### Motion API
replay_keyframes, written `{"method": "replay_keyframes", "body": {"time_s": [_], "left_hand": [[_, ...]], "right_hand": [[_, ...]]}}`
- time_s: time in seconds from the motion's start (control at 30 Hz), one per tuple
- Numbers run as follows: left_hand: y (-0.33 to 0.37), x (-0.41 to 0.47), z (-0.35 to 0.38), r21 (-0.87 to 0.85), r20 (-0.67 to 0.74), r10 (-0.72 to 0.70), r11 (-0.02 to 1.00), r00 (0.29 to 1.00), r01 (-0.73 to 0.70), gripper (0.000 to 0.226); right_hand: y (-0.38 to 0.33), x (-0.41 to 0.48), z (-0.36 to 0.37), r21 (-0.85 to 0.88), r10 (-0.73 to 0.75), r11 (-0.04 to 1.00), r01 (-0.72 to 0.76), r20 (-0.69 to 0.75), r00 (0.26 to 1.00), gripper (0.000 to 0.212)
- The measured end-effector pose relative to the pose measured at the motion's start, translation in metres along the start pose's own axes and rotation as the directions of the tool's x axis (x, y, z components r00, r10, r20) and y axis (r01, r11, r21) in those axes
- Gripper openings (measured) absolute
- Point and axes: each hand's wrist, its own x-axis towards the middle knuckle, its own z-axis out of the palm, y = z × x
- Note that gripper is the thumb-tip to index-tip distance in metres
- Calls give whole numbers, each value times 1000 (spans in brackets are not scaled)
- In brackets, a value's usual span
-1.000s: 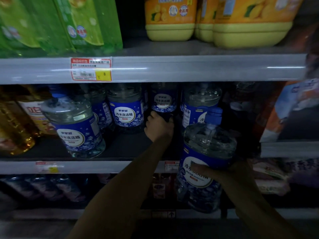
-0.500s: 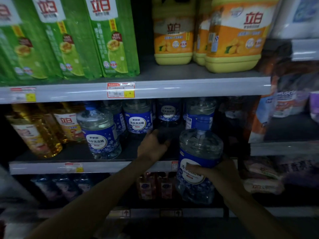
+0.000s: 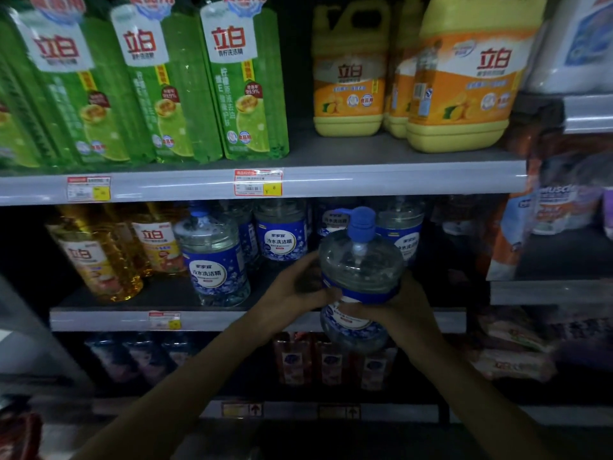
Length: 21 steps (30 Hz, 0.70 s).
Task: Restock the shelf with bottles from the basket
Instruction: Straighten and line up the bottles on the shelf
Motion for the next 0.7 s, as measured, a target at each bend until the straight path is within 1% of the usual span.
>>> {"method": "replay_keyframes", "body": {"time_s": [0.07, 0.13, 0.23, 0.3, 0.33, 0.4, 0.47, 0.57, 0.7], "left_hand": [[2, -1, -1, 16, -68, 17, 1000, 998, -15, 64], [4, -1, -5, 66, -111, 68, 996, 992, -62, 65], [2, 2, -15, 131, -156, 143, 984, 977, -123, 71], [0, 7, -19, 177, -191, 187, 972, 964, -154, 79], [-2, 10, -21, 204, -203, 206, 965, 957, -165, 83], [-8, 17, -23, 256, -211, 240, 949, 947, -184, 88], [-16, 24, -24, 291, -222, 260, 937, 940, -191, 91], [-24, 33, -23, 287, -250, 255, 941, 934, -180, 91], [-26, 43, -15, 245, -315, 235, 956, 920, -160, 86]], "right_hand": [[1, 5, 6, -12, -5, 1000, 5, 18, 1000, 82], [1, 12, 11, -22, -14, 1000, 14, 24, 1000, 91], [-1, 22, 14, -43, -57, 997, 59, 47, 997, 93], [-3, 28, 14, -85, -116, 989, 120, 49, 992, 94], [-4, 31, 16, -97, -147, 984, 150, 36, 988, 96], [-5, 37, 22, -149, -202, 969, 195, -35, 979, 102], [-1, 45, 25, -204, -240, 953, 223, -64, 969, 103], [6, 53, 27, -208, -202, 961, 180, -91, 975, 104], [16, 64, 27, -112, -117, 988, 109, -74, 990, 96]]}}
